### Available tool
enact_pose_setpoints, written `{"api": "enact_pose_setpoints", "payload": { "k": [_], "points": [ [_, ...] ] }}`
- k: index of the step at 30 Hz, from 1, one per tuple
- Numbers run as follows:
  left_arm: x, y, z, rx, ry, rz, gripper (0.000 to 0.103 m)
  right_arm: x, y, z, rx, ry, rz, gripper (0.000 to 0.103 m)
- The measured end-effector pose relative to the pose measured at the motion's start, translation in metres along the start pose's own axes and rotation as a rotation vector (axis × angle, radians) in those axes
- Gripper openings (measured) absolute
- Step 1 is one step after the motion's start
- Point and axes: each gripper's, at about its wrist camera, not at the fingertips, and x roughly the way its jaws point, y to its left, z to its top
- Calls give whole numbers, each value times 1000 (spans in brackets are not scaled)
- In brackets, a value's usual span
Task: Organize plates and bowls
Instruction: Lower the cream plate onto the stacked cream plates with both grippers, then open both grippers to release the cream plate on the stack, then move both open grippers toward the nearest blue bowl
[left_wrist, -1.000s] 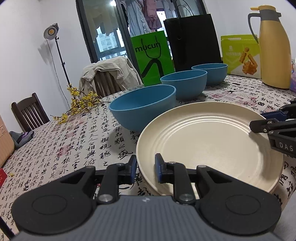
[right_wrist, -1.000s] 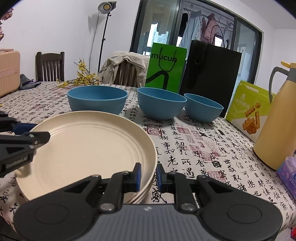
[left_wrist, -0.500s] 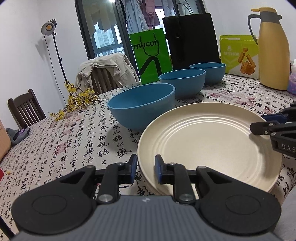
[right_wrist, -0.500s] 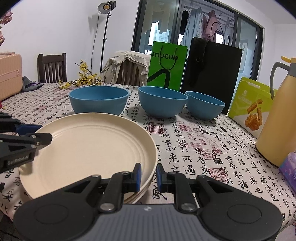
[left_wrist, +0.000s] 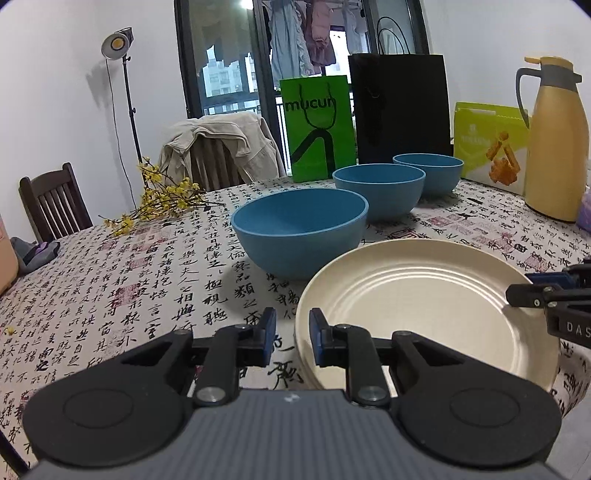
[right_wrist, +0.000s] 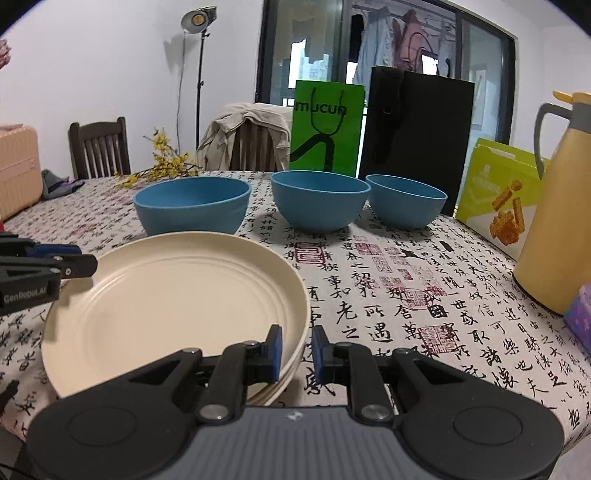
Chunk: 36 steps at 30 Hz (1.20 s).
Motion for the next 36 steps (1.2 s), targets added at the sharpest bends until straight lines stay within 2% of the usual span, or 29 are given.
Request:
{"api": "enact_pose_setpoints", "payload": {
  "k": [4,11,17,18,20,21,22,23,24,26,27,28,29,32,36],
  "points": [
    [4,-1,2,-2,11,-35,15,0,-1,0,13,5,19,16],
    [7,-4,0,8,24,-32,15,0,-1,0,17,12,22,16],
    [4,5,4,-46,17,-50,17,-1,-7,2,58,12,42,16],
    [2,7,5,-51,8,-48,19,-2,-9,2,68,5,41,16],
    [-1,11,8,-70,-7,-42,33,-5,-13,3,84,-16,48,18],
    [-2,14,9,-84,-13,-36,52,-7,-14,3,91,-26,56,20],
    [-4,17,10,-101,-24,-33,59,-8,-15,4,99,-36,64,27],
    [-6,20,11,-114,-37,-35,59,-10,-16,5,104,-46,67,38],
    [-8,23,12,-123,-48,-41,62,-12,-16,5,107,-60,69,44],
    [-12,28,13,-141,-72,-45,79,-15,-16,6,108,-90,73,64],
    [-14,30,13,-150,-88,-47,89,-17,-16,7,110,-103,79,68],
    [-16,31,14,-155,-105,-49,97,-19,-16,8,113,-116,89,77],
    [-19,32,14,-159,-122,-49,101,-20,-16,9,117,-129,100,89],
    [-27,35,15,-160,-172,-45,103,-25,-18,11,133,-166,125,102],
    [-35,39,18,-165,-215,-66,103,-24,-21,15,156,-177,124,103]
  ]
}}
